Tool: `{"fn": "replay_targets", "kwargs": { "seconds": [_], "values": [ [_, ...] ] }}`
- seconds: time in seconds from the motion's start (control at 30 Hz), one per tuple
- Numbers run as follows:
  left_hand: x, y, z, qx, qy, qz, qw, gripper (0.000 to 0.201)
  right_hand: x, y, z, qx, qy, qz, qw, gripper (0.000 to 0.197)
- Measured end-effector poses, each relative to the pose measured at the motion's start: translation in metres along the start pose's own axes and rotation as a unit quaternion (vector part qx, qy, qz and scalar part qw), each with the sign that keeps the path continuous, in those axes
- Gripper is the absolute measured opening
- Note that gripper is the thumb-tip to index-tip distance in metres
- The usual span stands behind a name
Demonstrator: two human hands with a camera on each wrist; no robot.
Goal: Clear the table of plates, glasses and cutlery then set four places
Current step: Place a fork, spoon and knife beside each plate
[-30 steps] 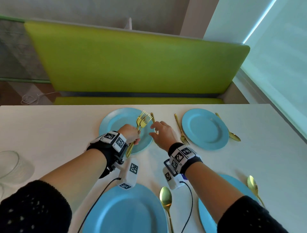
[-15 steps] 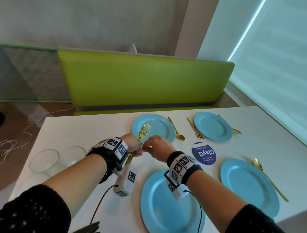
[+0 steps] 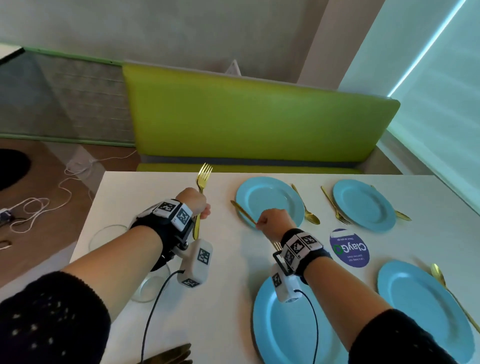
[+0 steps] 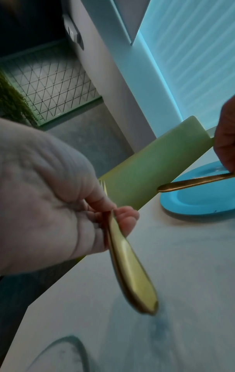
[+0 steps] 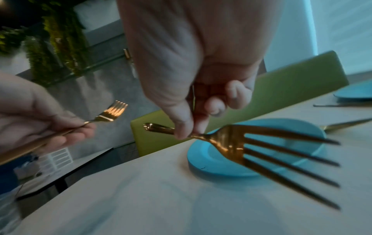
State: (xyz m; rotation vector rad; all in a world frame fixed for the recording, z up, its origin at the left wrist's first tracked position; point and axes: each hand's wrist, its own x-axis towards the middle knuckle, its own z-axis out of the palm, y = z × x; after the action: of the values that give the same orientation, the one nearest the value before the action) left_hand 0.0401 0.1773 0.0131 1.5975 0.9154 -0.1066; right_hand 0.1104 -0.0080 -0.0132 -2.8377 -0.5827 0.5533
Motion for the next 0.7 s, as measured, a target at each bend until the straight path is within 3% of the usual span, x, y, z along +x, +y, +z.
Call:
{"fn": "replay_targets", "kwargs": {
  "seconds": [0.17,0.33,0.47,0.6,0.7],
  "values": [
    [0.024,0.006,-0.005,-0.042,-0.019,-0.011,0.999,0.030,0.049,-0.015,0.020,0.047,-0.040,0.074,0.995,0.025],
    [0.042,0.008,-0.006,-0.066,-0.026,-0.022,0.997,0.030,0.083,-0.036,0.043,0.017,-0.076,0.091,0.993,0.034],
    [0.053,0.009,-0.008,-0.072,-0.025,-0.029,0.997,0.032,0.096,-0.050,0.056,0.001,-0.075,0.088,0.993,0.016],
    [0.061,0.007,-0.010,-0.072,-0.019,-0.034,0.997,0.033,0.106,-0.053,0.066,0.037,-0.064,0.107,0.991,0.026],
    [0.064,0.006,-0.010,-0.073,-0.018,-0.028,0.997,0.030,0.109,-0.054,0.067,0.077,-0.032,0.131,0.988,0.022]
  ]
}}
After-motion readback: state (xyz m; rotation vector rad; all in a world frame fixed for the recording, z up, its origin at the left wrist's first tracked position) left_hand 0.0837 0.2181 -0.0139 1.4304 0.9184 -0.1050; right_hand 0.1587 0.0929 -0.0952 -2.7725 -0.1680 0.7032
